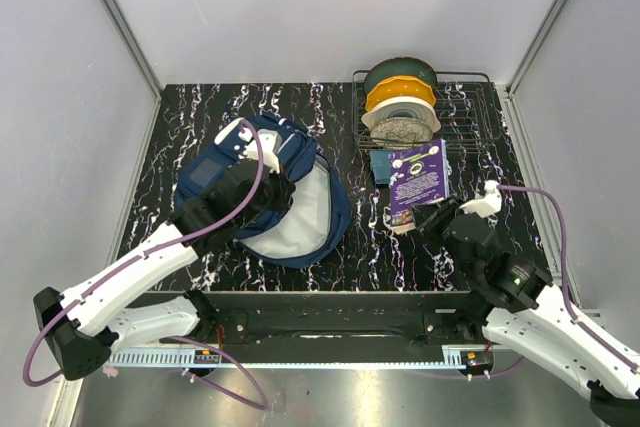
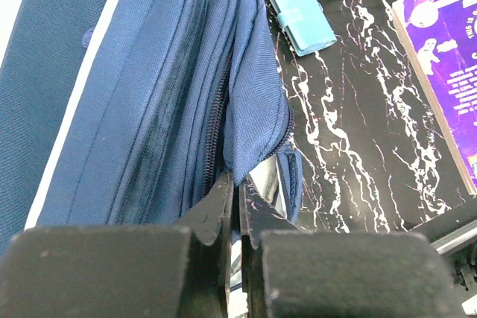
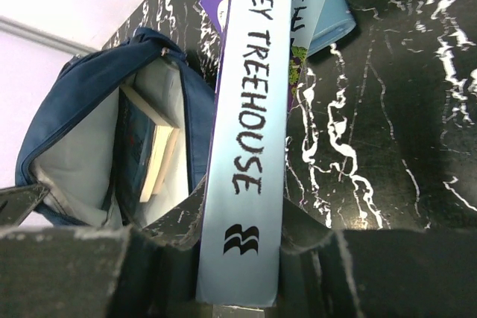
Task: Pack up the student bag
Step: Place the book in the student bag.
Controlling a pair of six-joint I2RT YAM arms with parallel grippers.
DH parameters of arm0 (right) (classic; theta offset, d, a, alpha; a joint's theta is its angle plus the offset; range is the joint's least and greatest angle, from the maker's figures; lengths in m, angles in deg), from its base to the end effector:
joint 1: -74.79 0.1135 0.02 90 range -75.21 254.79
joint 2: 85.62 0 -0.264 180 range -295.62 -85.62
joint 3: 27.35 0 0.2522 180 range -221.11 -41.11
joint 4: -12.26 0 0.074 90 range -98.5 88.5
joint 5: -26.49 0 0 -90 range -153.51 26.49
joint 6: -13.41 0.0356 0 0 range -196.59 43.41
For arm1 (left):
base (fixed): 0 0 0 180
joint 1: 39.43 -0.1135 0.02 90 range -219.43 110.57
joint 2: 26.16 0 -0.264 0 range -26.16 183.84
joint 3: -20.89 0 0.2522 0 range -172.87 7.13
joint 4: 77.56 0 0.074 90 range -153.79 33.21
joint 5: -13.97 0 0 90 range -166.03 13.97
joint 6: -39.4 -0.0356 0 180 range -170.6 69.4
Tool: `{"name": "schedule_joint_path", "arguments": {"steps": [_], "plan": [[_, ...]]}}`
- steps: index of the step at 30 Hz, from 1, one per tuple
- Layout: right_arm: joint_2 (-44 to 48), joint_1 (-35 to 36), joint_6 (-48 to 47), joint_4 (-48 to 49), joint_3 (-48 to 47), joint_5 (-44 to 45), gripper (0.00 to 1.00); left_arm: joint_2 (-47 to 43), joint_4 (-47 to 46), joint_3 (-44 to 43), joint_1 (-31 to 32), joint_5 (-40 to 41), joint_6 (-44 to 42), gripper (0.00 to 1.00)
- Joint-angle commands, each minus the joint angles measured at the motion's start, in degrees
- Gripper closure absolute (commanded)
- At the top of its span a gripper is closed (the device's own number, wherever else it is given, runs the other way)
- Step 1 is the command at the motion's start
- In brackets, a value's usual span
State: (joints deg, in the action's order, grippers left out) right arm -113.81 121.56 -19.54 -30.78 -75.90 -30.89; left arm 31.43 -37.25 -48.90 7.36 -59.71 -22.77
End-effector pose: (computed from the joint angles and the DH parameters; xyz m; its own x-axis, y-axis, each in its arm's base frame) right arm 0.0960 0.0741 0.2859 -0.3727 0.6354 -0.6763 0.0731 0.7466 0.6612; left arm 0.1582 -0.1538 0.3387 -0.5326 -0.0874 -0.8418 0.3179 0.9012 -0.2947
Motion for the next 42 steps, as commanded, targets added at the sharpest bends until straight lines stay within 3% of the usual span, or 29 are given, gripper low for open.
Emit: {"name": "schedule_joint_path", "arguments": {"steps": [1, 6, 11, 20, 23, 27, 36, 42], "plan": [[-3.6, -0.1, -5.4, 12.0, -1.9, -6.8, 0.91, -2.6, -4.7, -5.9, -0.5, 6.9, -2.1, 1.00], [-9.9, -0.1, -9.1, 19.9, -3.6, -19.4, 0.94, -3.4, 2.6, -10.5, -2.0, 15.2, -4.4, 1.00], [-15.7, -0.1, -8.4, 23.5, -5.4, -29.1, 0.97, -5.5, 2.6, -12.4, -4.1, 15.3, -6.8, 1.00], [-25.9, 0.0, 3.1, 47.5, -2.1, -53.6, 0.99, -2.7, 5.5, -17.2, -4.2, 18.3, -7.2, 1.00], [-30.9, -0.1, 7.3, 49.4, -3.3, -55.6, 1.00, -2.5, 5.4, -17.9, -4.2, 17.4, -7.8, 1.00], [-37.5, -0.1, 14.3, 63.2, -2.1, -59.1, 1.00, -1.9, 5.4, -18.4, -4.2, 15.9, -8.3, 1.00], [-56.1, -0.1, 21.4, 79.8, -7.1, -62.1, 1.00, -5.3, 4.0, -17.3, -4.2, 13.7, -6.0, 1.00], [-64.5, -0.1, 20.7, 79.6, -10.5, -57.1, 1.00, -7.2, 3.8, -18.0, -4.2, 13.9, -6.7, 1.00]]}}
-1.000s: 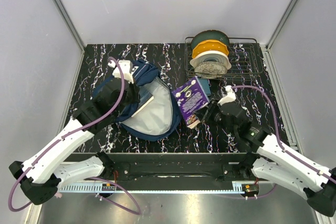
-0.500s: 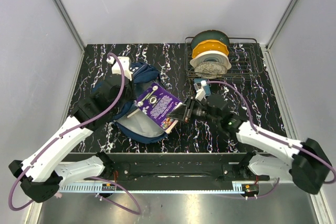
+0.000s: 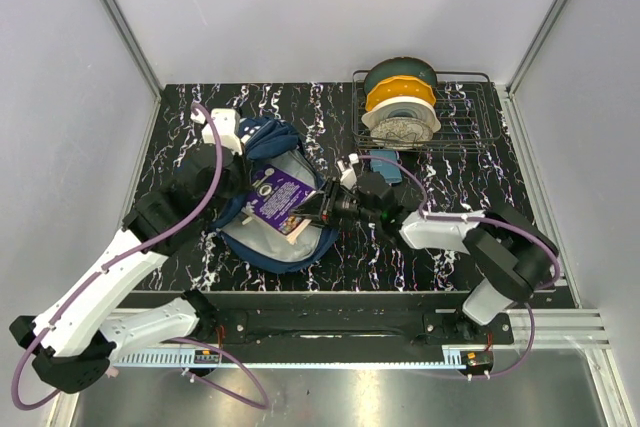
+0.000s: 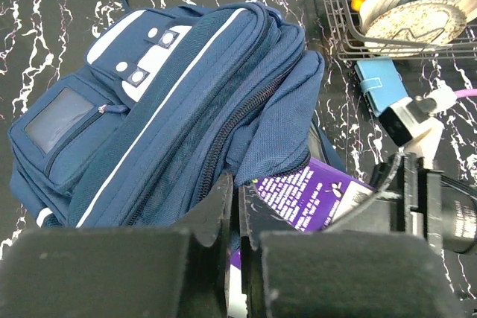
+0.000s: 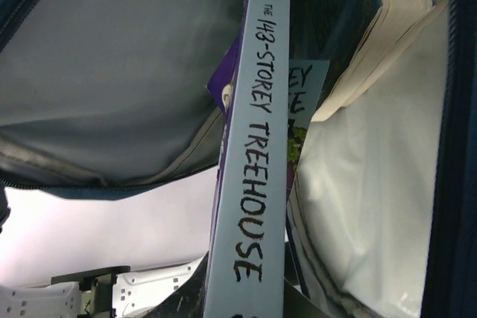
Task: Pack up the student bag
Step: Place the book in the student bag.
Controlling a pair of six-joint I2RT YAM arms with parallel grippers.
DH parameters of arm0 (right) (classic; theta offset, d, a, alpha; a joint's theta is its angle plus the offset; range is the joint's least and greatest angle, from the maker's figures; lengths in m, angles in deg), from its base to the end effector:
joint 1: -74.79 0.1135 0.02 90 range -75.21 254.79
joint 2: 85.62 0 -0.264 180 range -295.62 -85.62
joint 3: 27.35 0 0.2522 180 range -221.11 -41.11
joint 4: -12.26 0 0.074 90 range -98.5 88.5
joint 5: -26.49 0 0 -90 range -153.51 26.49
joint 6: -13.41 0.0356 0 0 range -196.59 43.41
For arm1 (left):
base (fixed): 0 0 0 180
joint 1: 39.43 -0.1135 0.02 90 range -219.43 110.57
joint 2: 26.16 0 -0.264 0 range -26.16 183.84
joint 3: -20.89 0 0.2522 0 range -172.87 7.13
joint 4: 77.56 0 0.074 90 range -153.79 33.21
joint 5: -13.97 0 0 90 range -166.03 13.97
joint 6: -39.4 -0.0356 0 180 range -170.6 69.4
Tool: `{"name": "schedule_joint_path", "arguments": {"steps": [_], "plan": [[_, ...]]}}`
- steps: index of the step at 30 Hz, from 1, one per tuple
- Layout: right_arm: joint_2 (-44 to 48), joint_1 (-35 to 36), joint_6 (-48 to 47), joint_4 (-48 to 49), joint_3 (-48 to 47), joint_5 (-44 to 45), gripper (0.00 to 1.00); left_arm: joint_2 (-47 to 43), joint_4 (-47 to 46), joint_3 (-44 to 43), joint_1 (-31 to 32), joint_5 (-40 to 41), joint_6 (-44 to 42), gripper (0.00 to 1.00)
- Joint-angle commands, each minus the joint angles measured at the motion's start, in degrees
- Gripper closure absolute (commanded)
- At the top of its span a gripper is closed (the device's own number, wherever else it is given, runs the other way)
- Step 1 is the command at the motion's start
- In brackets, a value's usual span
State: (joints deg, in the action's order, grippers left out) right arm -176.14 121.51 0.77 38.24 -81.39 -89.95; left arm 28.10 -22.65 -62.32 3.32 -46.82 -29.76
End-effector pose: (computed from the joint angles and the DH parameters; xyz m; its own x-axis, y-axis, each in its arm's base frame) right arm 0.2142 0.2506 0.2083 -0.9563 0.2589 -0.1360 -0.0864 0.1940 0.9772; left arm 0.1447 -0.1101 0.4039 -0.3966 -0.0563 -0.9163 0.1382 0.9831 -0.1202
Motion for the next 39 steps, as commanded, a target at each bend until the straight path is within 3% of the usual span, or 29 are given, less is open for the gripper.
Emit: {"name": "schedule_joint_path", "arguments": {"steps": [1, 7, 18, 32, 39], "plan": [[-2.7, 0.0, 0.1, 9.7, -5.9, 3.0, 1.00, -3.9, -10.8, -4.7, -0.2, 0.5, 0.1, 1.00], [-10.0, 0.1, 0.2, 4.9, -12.0, 6.8, 0.92, -2.8, -10.7, -5.3, -0.1, -3.3, 0.3, 1.00], [-23.1, 2.0, -1.7, 0.0, -25.6, 14.9, 0.91, 0.0, -10.2, -7.5, -0.1, -8.7, -1.0, 1.00], [-28.9, 2.0, -4.6, -4.9, -32.6, 22.3, 0.89, 0.3, -10.9, -8.0, -0.2, -18.1, -2.8, 1.00], [-31.0, 1.8, -7.4, -8.5, -36.0, 22.9, 0.79, -0.1, -11.3, -7.5, -0.3, -20.8, -4.4, 1.00]]}}
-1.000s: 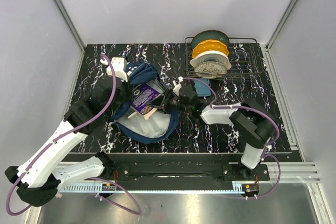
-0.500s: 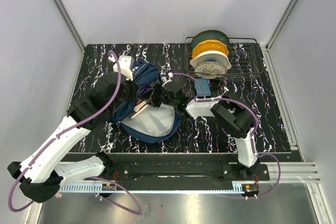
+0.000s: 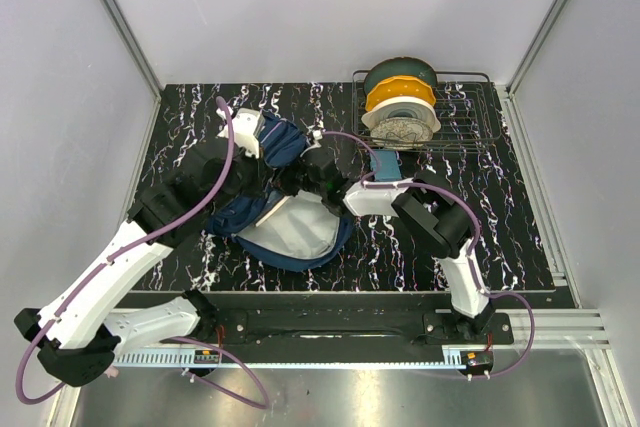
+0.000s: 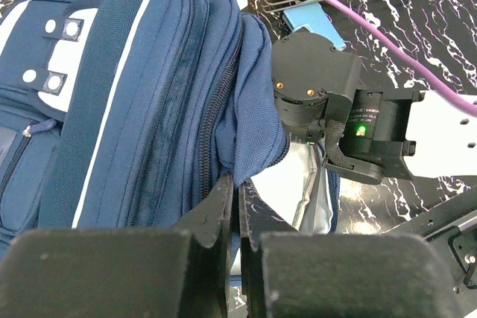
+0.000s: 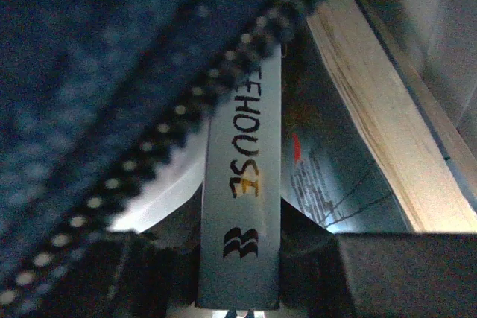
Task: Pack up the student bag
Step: Place the book in the student bag.
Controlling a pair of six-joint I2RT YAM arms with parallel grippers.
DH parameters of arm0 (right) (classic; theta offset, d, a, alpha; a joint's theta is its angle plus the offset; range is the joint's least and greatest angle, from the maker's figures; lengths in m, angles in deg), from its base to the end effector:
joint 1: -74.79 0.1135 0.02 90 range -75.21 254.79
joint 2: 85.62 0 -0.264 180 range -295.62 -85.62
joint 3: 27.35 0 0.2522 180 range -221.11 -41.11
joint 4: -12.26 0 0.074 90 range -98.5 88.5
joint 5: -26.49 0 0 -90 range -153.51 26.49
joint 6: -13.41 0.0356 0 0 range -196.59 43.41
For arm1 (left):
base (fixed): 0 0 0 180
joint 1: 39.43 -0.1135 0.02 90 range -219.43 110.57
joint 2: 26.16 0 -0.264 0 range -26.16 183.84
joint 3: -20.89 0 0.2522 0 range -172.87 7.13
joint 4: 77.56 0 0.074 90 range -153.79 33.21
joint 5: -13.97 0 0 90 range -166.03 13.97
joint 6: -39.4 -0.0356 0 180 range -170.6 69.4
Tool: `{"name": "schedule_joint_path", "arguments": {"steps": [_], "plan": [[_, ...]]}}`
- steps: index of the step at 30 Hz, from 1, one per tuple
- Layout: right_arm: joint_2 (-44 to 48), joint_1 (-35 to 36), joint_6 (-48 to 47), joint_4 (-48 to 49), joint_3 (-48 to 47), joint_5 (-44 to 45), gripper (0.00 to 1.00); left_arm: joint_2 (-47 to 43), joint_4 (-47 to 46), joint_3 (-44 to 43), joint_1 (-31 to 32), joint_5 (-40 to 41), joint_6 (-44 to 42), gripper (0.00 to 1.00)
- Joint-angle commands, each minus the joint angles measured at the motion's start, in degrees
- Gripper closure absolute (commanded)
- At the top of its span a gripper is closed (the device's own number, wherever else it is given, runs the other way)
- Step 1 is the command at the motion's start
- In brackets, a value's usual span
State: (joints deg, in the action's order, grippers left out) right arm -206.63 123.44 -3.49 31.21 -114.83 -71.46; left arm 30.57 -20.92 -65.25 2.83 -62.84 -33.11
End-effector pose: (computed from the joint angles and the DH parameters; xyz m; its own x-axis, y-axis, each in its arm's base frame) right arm 0.3081 0.3576 0.1730 -0.8443 0.4750 -0.2480 -0.0827 0.3418 0.9361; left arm 0.1472 -0.1228 0.4084 -0.4746 0.0359 -0.8794 0.3795 0.9099 -0.1677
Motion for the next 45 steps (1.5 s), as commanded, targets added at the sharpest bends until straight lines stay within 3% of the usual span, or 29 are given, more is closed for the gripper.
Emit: {"name": "schedule_joint_path", "arguments": {"steps": [1, 10, 14, 21, 29, 36, 39, 45], "plan": [[-0.3, -0.1, -3.9, -2.2, -2.8, 4.8, 0.77, -2.7, -13.0, -4.4, 0.3, -4.7, -1.3, 1.00], [0.9, -0.6, -6.6, -6.0, -0.9, 4.9, 0.59, -4.2, -12.1, -3.2, 0.0, -1.3, -1.9, 1.00], [3.8, -0.5, -8.1, -5.1, 3.1, 4.7, 0.40, -4.2, -11.8, -3.0, -0.4, 0.3, -1.7, 1.00], [11.0, -0.6, -13.0, -8.4, 7.3, 4.3, 0.26, -3.3, -11.6, -2.9, -1.0, 0.5, -1.1, 1.00], [20.1, -0.5, -15.4, -10.7, 16.3, 4.5, 0.23, -4.3, -11.6, -1.9, -1.3, 1.9, -0.8, 1.00], [37.9, -0.5, -19.1, -13.5, 28.1, 5.2, 0.23, -4.6, -10.8, -0.6, -1.6, 3.0, -0.4, 1.00], [46.3, -0.5, -20.4, -20.1, 30.8, 7.7, 0.23, -6.2, -11.2, 2.0, -1.7, 4.8, 0.1, 1.00], [63.5, -0.6, -20.3, -32.3, 36.9, 21.4, 0.20, -11.9, -13.5, 7.8, -1.8, 6.4, 0.3, 1.00]]}}
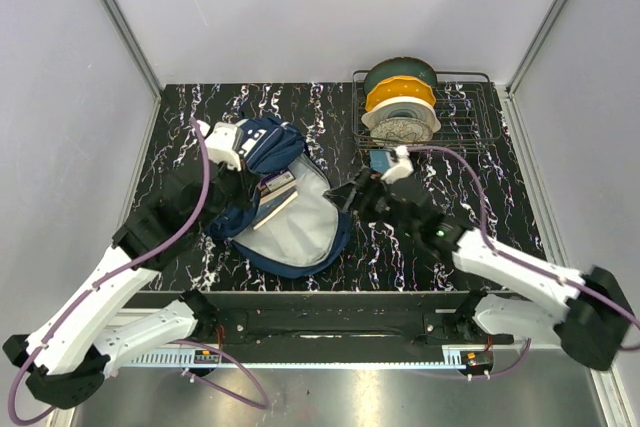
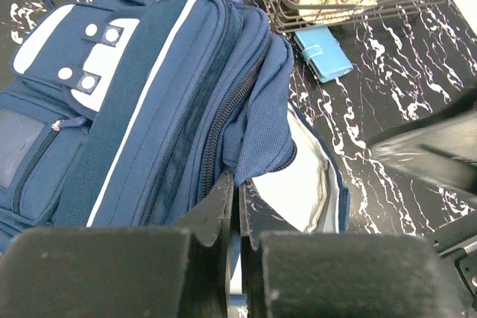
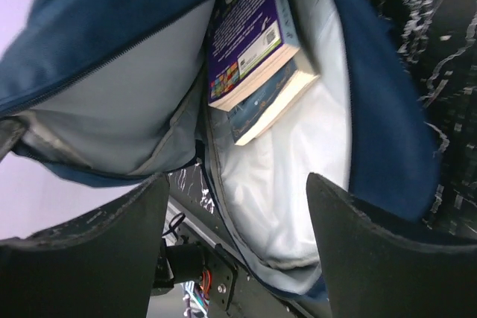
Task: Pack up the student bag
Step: Place the book in the student bag, then zip the student bag at the center of the board.
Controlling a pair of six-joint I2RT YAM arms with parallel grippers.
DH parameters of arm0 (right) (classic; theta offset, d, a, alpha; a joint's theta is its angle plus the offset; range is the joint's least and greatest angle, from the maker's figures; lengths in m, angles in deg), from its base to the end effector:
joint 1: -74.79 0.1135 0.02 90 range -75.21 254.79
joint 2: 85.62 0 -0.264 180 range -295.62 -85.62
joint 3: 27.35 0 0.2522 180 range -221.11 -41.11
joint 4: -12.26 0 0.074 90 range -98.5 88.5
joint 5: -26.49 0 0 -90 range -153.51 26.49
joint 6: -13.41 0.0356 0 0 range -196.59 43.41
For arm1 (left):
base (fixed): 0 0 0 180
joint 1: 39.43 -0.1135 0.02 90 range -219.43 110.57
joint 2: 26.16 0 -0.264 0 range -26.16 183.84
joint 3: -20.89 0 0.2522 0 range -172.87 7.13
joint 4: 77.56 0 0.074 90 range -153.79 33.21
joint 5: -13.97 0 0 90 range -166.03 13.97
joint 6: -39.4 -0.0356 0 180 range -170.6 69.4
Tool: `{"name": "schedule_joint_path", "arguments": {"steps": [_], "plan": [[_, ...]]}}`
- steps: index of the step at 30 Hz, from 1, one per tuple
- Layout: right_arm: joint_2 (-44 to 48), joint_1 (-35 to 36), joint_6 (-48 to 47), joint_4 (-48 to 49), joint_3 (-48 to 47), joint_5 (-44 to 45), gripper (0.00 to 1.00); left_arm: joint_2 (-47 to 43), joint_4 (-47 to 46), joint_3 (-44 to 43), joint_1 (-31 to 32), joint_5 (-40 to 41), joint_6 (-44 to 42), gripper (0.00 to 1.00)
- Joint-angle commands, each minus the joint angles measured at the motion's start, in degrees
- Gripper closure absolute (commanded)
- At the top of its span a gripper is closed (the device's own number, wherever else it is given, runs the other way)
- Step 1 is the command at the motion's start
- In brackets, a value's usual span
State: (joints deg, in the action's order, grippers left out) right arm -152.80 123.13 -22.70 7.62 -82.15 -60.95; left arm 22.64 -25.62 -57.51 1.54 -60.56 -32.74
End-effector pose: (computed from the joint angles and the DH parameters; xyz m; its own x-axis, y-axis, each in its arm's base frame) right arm 0.1798 0.1997 0.2707 -0.6947 0.4334 -0.5741 -0.2659 0.5868 0.7648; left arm 0.1312 -0.1014 0.3955 -0.4098 -0.0356 -0.9115 0.3361 0.9230 -0.1872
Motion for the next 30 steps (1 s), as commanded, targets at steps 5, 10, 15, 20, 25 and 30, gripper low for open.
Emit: {"name": "schedule_joint_path", "arguments": {"steps": [5, 10, 15, 20, 25, 30], "plan": [[20.7, -0.6, 1.9, -14.5, 9.1, 20.4, 0.14, -0.4, -3.2, -3.1, -0.6, 4.2, -0.2, 1.00], [20.9, -3.2, 1.3, -17.5, 8.6, 20.5, 0.09, 1.5, -3.4, -0.6, -0.7, -1.0, 1.7, 1.00], [18.7, -8.8, 0.8, -18.1, 6.4, 14.8, 0.07, 6.2, -3.0, 2.1, -0.6, -13.0, 3.3, 0.84], [19.8, -11.0, -1.2, -18.8, 4.8, 12.3, 0.06, 4.6, -3.6, 2.8, -0.2, -13.3, 5.6, 0.08], [19.5, -11.1, -0.9, -18.7, 4.2, 6.8, 0.06, -3.2, -0.7, 2.9, -0.4, -1.1, 8.9, 0.01], [12.5, -11.1, -1.7, -15.5, 3.0, -0.8, 0.06, -5.5, 7.8, 6.6, -0.9, 11.4, 17.8, 0.01]]}}
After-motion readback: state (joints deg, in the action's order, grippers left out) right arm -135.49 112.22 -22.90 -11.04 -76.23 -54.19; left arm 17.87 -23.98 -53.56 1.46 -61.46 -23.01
